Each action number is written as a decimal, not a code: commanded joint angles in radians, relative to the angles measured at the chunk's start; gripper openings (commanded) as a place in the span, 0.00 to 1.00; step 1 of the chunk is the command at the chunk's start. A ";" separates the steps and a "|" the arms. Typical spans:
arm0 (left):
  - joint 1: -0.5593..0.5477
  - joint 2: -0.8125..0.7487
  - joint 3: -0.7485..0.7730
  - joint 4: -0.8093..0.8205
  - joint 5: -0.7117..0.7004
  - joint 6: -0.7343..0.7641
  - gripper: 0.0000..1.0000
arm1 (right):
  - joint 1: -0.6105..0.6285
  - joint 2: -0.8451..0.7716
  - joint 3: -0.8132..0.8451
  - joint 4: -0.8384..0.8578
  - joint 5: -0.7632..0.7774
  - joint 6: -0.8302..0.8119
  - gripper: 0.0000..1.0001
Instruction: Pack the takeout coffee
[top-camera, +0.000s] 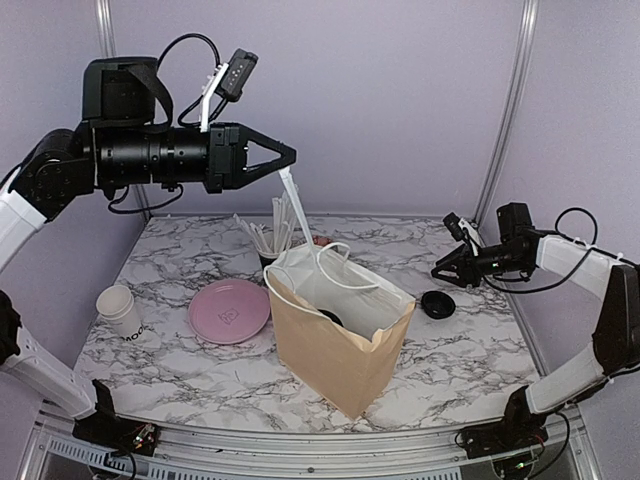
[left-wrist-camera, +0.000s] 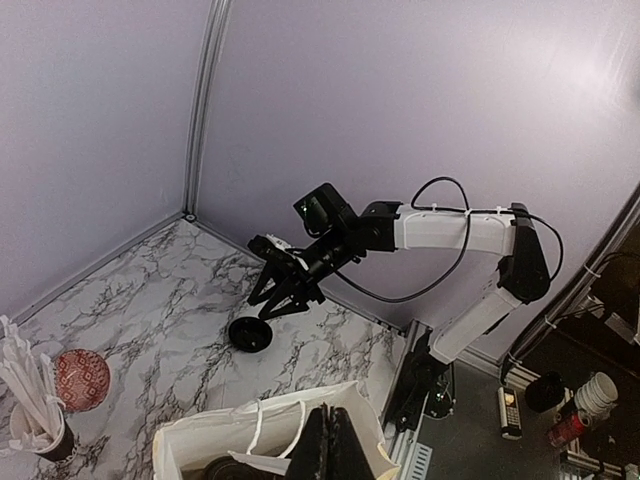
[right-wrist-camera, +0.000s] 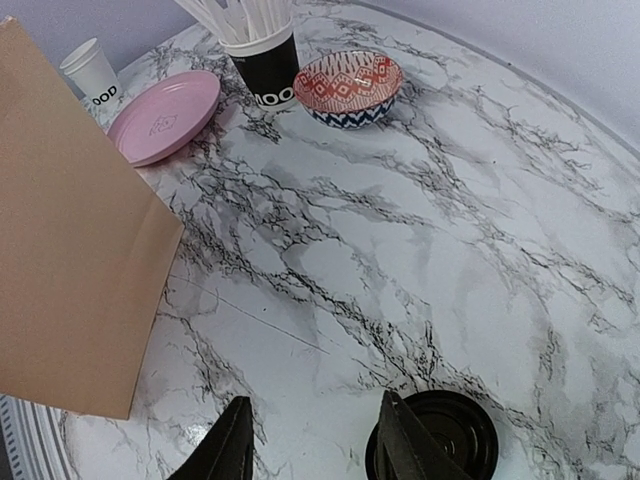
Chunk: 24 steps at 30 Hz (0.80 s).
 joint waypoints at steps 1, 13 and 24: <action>-0.013 0.053 -0.041 -0.008 0.032 -0.027 0.00 | -0.004 -0.021 0.010 -0.018 0.003 -0.013 0.41; -0.091 0.195 -0.061 -0.013 0.083 -0.060 0.00 | -0.004 -0.013 0.013 -0.031 0.002 -0.026 0.41; -0.086 0.181 0.031 -0.136 -0.133 0.058 0.47 | -0.004 -0.003 0.014 -0.040 0.002 -0.036 0.41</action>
